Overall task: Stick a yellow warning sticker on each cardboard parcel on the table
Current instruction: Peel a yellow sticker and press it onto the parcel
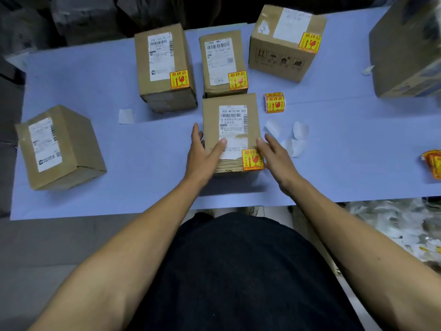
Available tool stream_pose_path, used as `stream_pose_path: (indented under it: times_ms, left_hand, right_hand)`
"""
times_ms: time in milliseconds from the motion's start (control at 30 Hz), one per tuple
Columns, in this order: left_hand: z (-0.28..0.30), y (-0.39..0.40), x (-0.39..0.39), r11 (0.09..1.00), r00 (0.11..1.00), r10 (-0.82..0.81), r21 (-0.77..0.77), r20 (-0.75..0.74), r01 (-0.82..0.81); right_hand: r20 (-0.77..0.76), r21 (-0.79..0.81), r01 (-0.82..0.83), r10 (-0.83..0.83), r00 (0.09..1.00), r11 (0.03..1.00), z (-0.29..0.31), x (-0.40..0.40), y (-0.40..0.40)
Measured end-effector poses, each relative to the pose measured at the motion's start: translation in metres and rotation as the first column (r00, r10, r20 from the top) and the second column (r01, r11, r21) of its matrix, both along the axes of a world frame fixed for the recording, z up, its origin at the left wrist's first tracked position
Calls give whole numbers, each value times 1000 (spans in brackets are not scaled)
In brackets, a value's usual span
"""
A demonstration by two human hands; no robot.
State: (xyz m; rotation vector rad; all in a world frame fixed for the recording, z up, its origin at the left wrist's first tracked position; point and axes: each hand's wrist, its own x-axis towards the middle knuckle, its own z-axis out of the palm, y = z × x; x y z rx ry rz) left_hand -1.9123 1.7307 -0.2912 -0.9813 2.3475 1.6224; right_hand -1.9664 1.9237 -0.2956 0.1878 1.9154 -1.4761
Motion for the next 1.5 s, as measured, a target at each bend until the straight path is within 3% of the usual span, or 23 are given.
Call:
stream_pose_path:
  times_ms: [133,300,667,1100,1300,1500]
  left_hand:
    - [-6,-7,-21,943,975,203,250,94,-221]
    - [-7,-3,-31,886,976,209,410,65,-217]
    - [-3,-34,3,898,982,187,406,-7,-168]
    - [11,-202,87,839,931,365,446,-33,-313]
    - [24,-265,71,814,912,403,487,-77,-318]
    - [44,-320,20,844,926,364,454,-95,-286]
  right_hand:
    - [52,-82,64,-60,997,995,-7,-33,-19]
    - [60,-126,-16,24,998,992,-16,-42,-33]
    - [62,-153,-44,54,997,987,-12,-9,-65]
    - [31,-97,-227,231,972,969,6,50,-244]
    - [-29,-185,-199,197,980,962,22,38,-312]
    - [-73,-212,-155,143,987,965,33,-9,-366]
